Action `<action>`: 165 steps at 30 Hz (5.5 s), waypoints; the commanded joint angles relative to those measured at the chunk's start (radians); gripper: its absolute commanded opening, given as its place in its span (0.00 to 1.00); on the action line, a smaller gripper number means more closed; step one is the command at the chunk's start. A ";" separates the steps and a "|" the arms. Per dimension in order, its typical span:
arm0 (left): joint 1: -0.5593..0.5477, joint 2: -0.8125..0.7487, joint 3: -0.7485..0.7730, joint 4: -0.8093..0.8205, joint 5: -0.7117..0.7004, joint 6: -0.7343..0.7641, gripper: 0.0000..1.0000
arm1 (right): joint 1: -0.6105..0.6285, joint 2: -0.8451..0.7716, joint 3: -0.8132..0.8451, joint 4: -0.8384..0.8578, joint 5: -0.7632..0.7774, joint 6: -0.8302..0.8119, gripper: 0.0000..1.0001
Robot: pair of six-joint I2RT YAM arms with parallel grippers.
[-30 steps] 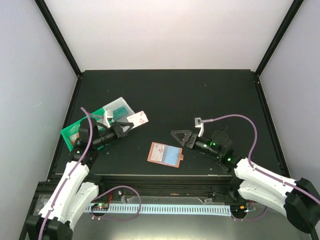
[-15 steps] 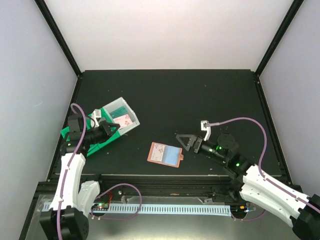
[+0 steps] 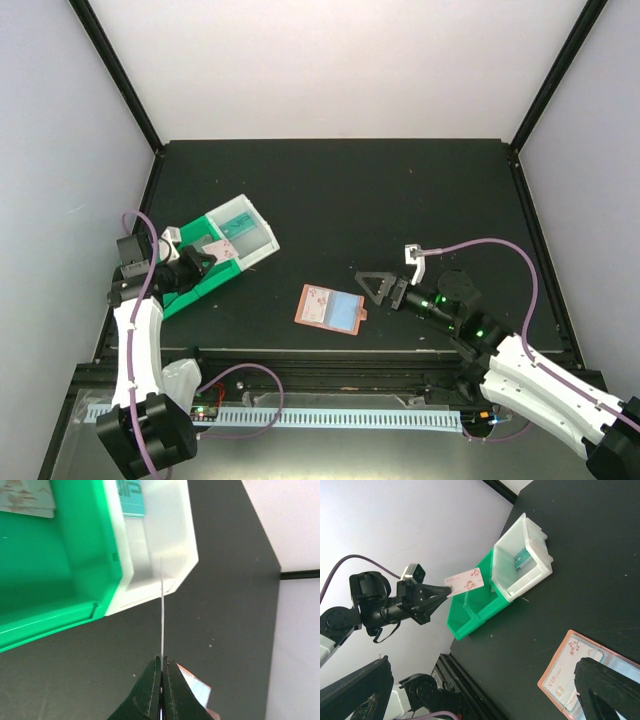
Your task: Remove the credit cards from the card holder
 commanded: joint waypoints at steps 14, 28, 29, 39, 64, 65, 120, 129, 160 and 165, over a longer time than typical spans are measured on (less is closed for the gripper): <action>0.042 0.100 0.161 -0.093 -0.284 0.110 0.01 | 0.002 -0.029 0.008 -0.034 0.038 -0.032 1.00; 0.044 0.305 0.209 -0.009 -0.299 0.146 0.02 | -0.002 0.009 0.089 -0.091 0.067 -0.090 1.00; 0.043 0.318 0.212 0.005 -0.301 0.145 0.02 | -0.002 0.012 0.097 -0.098 0.069 -0.095 1.00; 0.044 0.478 0.261 0.054 -0.282 0.138 0.02 | -0.010 0.023 0.180 -0.175 0.088 -0.143 1.00; 0.003 0.617 0.311 0.157 -0.355 0.105 0.03 | -0.010 0.050 0.236 -0.237 0.176 -0.227 1.00; 0.001 0.620 0.313 0.159 -0.354 0.102 0.03 | -0.010 0.050 0.238 -0.243 0.178 -0.230 1.00; -0.025 0.384 0.320 0.013 -0.230 0.138 0.99 | -0.013 0.039 0.249 -0.430 0.186 -0.213 1.00; -0.058 0.210 0.132 0.063 0.006 0.168 0.99 | -0.014 0.107 0.238 -0.423 0.147 -0.210 0.95; -0.764 0.277 -0.012 0.318 -0.143 -0.032 0.86 | 0.029 0.302 0.113 -0.226 0.007 -0.095 0.43; -0.842 0.361 -0.067 0.412 -0.179 -0.060 0.86 | 0.030 0.295 0.109 -0.229 0.010 -0.099 0.43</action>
